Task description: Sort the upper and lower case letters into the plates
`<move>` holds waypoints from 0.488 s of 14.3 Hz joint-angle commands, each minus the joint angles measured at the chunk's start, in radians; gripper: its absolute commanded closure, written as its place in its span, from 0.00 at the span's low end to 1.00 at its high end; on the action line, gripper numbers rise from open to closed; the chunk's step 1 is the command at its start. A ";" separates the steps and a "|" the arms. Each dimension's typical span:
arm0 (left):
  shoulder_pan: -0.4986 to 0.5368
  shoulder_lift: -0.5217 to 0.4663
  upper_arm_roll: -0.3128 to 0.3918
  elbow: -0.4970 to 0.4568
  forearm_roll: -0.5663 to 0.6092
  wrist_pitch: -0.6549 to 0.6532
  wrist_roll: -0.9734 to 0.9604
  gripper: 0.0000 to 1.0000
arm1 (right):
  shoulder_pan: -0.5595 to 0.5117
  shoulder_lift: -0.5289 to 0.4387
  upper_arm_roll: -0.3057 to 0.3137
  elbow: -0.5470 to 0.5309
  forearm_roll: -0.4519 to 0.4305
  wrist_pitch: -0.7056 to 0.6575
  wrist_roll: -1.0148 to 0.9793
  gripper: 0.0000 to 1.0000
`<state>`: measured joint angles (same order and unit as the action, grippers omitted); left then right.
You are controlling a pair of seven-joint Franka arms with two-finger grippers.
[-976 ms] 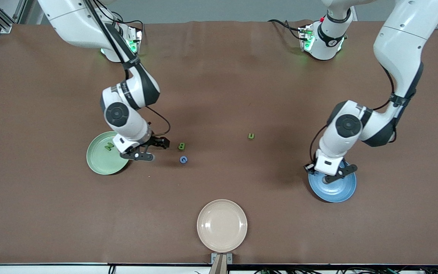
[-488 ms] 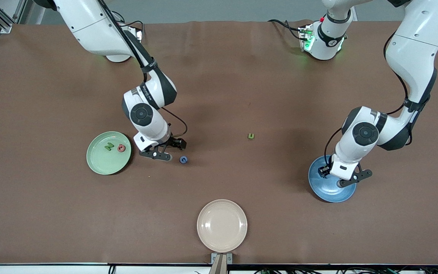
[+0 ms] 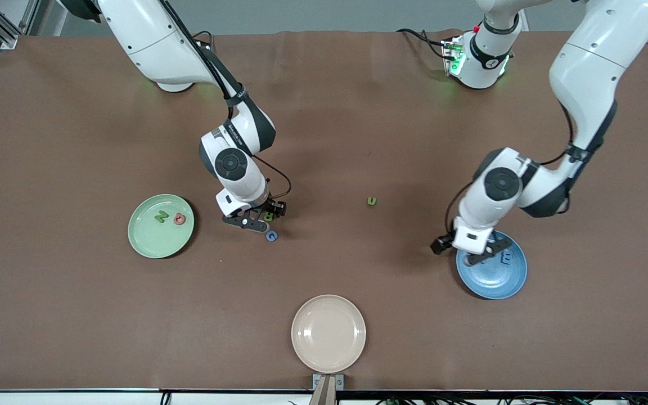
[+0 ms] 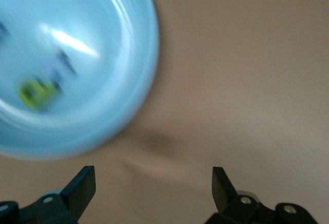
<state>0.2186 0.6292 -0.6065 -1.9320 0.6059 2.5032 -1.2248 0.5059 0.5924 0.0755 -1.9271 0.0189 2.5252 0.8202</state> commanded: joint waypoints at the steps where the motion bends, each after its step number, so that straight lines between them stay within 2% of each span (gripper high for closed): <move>1: -0.056 -0.013 -0.029 -0.035 0.018 -0.009 -0.166 0.00 | 0.005 0.018 -0.006 0.020 -0.008 0.010 0.030 0.37; 4: -0.145 0.016 -0.027 -0.032 0.018 -0.009 -0.347 0.01 | 0.005 0.029 -0.008 0.036 -0.010 0.010 0.030 0.41; 7: -0.225 0.026 -0.027 -0.035 0.015 -0.009 -0.638 0.01 | 0.005 0.032 -0.008 0.043 -0.016 0.010 0.030 0.50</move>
<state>0.0253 0.6504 -0.6336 -1.9669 0.6060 2.5020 -1.7107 0.5058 0.6100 0.0710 -1.9029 0.0181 2.5343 0.8254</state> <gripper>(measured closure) 0.009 0.441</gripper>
